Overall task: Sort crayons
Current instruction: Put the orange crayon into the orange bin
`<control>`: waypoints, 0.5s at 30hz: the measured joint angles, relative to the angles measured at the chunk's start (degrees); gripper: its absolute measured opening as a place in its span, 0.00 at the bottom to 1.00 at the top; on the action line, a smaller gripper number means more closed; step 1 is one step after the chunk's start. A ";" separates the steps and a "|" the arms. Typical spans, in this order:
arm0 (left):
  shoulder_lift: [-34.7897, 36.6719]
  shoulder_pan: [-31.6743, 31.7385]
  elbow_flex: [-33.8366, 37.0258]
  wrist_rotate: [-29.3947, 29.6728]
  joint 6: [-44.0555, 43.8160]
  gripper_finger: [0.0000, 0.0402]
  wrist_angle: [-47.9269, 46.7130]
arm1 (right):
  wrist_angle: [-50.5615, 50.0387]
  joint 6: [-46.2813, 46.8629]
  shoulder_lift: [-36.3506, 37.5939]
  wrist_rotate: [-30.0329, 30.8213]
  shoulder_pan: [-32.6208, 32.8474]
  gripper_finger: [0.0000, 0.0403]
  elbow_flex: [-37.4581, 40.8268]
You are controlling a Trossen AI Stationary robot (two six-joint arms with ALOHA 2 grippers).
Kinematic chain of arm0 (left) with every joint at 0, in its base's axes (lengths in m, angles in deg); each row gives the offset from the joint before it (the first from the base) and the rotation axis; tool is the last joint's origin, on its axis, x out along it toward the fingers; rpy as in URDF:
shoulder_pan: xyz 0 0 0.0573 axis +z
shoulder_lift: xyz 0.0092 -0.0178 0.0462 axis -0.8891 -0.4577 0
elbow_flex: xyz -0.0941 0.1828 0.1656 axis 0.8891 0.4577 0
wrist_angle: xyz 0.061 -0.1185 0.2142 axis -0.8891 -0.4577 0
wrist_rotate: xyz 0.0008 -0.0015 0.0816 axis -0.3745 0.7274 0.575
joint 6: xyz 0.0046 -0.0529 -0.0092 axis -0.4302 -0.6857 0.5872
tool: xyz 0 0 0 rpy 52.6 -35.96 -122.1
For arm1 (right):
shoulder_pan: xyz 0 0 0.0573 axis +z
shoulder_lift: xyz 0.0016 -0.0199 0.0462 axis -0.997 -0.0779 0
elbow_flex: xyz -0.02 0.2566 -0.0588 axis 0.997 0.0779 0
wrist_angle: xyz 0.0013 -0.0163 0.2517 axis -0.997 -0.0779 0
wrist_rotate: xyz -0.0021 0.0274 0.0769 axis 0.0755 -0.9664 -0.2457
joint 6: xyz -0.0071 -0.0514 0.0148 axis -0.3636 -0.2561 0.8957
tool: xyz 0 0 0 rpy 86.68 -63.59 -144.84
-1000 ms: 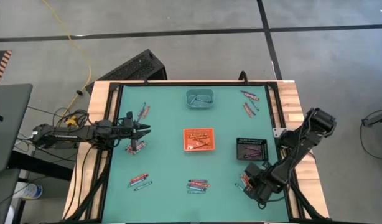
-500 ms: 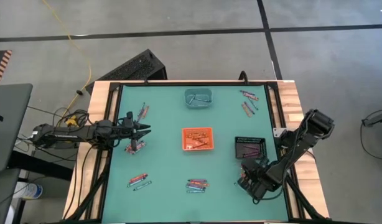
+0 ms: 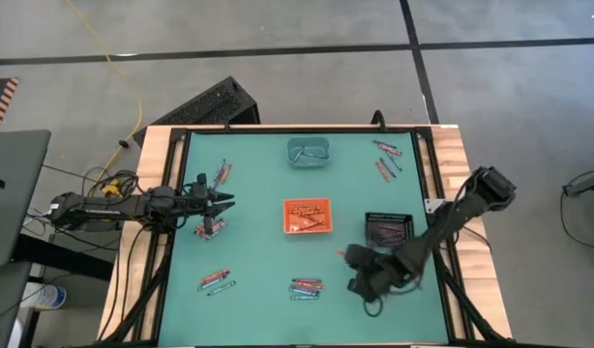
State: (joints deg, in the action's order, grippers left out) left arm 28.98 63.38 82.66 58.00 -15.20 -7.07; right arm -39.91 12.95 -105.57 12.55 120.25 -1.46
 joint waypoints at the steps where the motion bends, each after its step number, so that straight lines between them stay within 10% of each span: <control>1: 0.00 0.00 0.00 0.00 0.00 0.22 0.00 | 2.50 -5.68 0.00 -0.09 -1.49 0.01 -0.51; 7: 0.00 0.00 0.00 0.00 0.00 0.22 0.00 | 16.23 -30.50 0.07 -5.20 -11.30 0.01 -1.82; 15: 0.00 0.00 0.00 0.00 0.00 0.22 0.00 | 19.75 -41.34 -0.73 -11.65 -22.75 0.01 -1.86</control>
State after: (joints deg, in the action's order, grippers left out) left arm 28.98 63.38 82.66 58.00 -15.20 -7.07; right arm -20.15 -28.39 -106.30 0.90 97.50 -3.31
